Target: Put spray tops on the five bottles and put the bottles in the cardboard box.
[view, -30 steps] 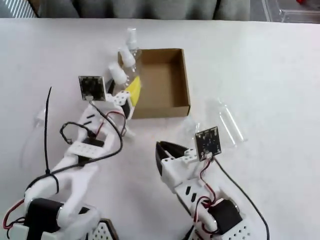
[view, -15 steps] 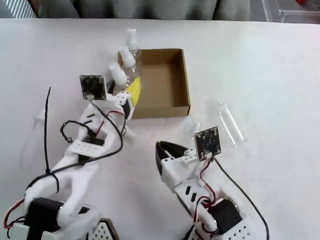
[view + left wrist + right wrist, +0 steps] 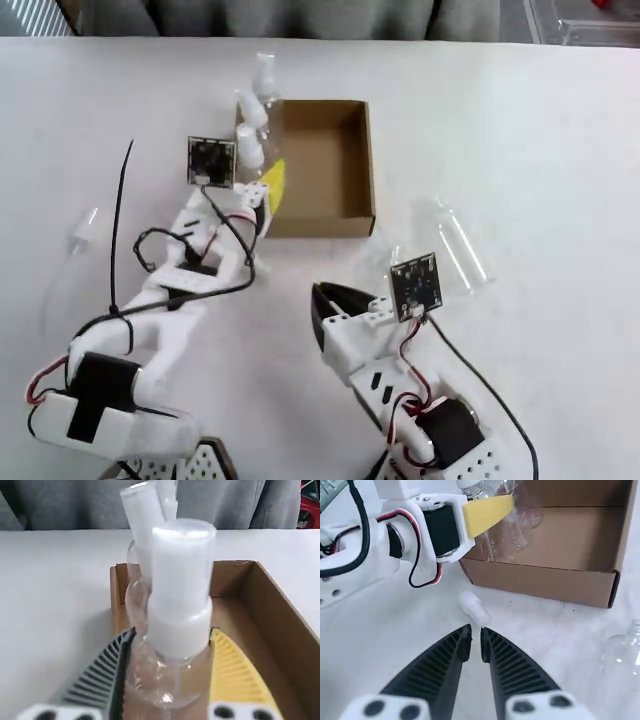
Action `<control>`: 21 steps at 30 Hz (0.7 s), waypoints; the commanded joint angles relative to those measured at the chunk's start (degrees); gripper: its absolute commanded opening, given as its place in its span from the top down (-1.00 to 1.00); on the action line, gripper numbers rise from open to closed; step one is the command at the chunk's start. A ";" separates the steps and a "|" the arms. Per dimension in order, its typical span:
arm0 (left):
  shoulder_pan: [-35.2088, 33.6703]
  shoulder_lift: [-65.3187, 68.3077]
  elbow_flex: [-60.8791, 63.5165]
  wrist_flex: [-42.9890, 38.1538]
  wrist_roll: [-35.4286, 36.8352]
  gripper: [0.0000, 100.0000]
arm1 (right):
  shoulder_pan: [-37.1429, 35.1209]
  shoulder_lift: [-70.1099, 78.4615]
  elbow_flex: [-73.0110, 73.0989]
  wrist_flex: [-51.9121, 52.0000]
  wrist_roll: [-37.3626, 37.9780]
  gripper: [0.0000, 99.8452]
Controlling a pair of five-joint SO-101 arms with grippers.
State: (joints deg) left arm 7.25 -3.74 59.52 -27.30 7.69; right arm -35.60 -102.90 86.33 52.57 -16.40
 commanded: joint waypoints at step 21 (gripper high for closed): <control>-0.13 4.00 -0.88 -3.34 -0.35 0.58 | -0.31 -0.31 -2.02 0.04 0.18 0.97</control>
State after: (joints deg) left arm 7.25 0.13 59.43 -30.11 7.69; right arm -35.60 -102.90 86.33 52.57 -16.40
